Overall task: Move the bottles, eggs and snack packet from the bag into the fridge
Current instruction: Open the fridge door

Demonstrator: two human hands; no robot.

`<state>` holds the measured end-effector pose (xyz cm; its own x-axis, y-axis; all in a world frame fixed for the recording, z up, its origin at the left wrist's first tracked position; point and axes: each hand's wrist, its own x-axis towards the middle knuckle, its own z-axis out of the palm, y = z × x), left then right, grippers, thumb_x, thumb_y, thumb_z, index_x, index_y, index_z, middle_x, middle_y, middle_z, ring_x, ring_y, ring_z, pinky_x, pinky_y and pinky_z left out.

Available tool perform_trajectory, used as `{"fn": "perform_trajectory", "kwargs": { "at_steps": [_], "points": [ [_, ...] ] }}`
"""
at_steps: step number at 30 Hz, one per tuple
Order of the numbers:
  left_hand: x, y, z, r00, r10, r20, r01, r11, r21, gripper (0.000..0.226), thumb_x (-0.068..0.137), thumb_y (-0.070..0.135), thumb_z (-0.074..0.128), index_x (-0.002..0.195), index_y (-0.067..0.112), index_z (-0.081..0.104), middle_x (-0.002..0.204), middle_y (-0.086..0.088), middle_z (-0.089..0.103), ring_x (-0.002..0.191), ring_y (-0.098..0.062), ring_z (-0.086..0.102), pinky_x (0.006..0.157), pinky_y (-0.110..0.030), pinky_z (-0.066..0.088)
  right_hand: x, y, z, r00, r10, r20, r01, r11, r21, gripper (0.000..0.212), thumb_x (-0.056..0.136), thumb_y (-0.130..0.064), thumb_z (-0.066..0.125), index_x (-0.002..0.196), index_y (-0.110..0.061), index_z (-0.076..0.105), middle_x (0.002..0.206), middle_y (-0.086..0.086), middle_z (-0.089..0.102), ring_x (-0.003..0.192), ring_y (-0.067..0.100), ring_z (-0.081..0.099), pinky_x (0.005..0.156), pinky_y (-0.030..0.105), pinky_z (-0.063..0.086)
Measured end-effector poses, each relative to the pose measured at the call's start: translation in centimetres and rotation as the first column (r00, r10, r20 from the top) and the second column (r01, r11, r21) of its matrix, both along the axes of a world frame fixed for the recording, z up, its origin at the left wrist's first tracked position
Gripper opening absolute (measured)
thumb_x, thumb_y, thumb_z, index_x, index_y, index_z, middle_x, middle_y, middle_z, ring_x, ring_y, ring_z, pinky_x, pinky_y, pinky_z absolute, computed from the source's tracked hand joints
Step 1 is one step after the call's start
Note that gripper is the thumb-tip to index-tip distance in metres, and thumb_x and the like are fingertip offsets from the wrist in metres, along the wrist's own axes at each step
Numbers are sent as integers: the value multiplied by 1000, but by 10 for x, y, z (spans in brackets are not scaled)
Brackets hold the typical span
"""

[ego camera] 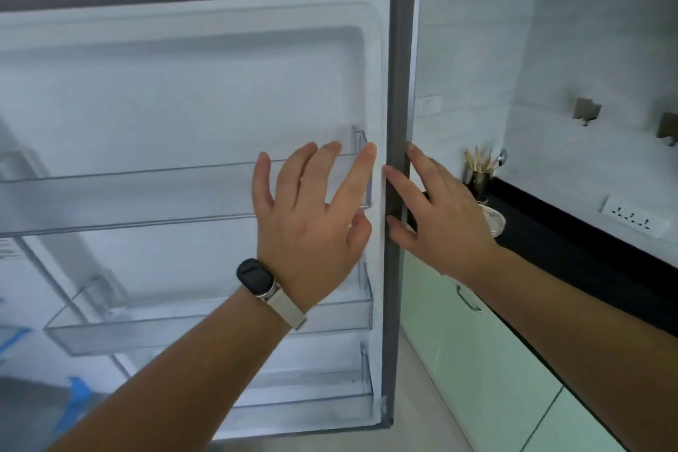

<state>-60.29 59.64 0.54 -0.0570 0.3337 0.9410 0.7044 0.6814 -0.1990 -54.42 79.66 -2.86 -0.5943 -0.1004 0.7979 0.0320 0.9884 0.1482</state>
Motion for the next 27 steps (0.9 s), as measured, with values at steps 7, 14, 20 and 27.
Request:
{"fn": "perform_trajectory", "kwargs": {
  "at_steps": [7,14,20,27],
  "points": [
    [-18,27,4,986,148,73,-142,987,-74,66,80,31,66,142,24,44,134,-15,61,128,-32,43,110,-60,25,-44,35,2,986,154,63,-149,986,-69,61,89,-41,62,143,-16,46,154,19,35,131,36,48,103,46,43],
    [-27,49,8,947,285,148,-265,953,-144,65,82,32,59,145,20,46,138,-16,57,131,-37,46,110,-61,28,-73,63,-2,965,196,173,-188,980,-60,59,90,-46,61,142,-20,48,155,12,37,135,32,46,105,37,30],
    [-33,60,14,909,365,200,-322,921,-220,72,81,31,63,149,20,40,144,-16,51,135,-38,42,111,-60,28,-83,73,1,942,230,246,-211,972,-101,56,88,-48,62,137,-20,52,150,11,44,130,33,51,99,48,46],
    [-27,53,11,879,381,286,-309,913,-266,71,83,31,63,148,17,41,155,-16,39,144,-39,33,113,-57,28,-75,68,6,906,341,251,-322,940,-114,52,91,-48,52,131,-15,57,137,10,57,123,31,56,98,46,47]
  ]
}}
